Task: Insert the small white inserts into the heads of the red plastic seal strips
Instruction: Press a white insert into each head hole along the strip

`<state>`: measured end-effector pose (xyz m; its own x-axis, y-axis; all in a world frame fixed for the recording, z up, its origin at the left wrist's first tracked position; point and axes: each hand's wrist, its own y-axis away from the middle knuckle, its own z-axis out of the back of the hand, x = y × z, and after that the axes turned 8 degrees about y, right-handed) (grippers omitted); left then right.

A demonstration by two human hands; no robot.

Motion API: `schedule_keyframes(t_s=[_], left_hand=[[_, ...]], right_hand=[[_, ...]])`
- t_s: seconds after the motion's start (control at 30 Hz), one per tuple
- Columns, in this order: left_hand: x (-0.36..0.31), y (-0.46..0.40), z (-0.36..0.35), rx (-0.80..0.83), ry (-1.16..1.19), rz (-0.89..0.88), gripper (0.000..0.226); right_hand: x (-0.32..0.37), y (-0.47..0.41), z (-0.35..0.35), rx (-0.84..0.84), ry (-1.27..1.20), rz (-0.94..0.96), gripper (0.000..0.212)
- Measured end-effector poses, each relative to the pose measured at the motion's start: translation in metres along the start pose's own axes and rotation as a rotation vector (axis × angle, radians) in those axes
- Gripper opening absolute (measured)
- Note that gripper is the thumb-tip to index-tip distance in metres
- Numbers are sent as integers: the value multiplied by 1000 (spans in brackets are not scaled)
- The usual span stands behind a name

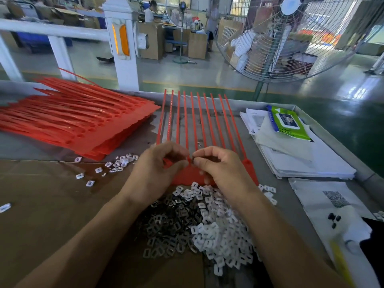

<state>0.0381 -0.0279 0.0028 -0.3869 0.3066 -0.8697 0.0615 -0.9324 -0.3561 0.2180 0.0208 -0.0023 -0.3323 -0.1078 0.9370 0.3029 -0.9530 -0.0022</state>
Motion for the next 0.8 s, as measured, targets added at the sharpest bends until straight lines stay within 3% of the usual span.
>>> schedule_keyframes(t_s=[0.57,0.8], left_hand=[[10,-3,-3,-66,123,-49,7],[7,-1,-4,-46,206,-17,5]], right_hand=[[6,5,-7,-23,-144,116,12],[6,7,-7,-27,-88,90,11]])
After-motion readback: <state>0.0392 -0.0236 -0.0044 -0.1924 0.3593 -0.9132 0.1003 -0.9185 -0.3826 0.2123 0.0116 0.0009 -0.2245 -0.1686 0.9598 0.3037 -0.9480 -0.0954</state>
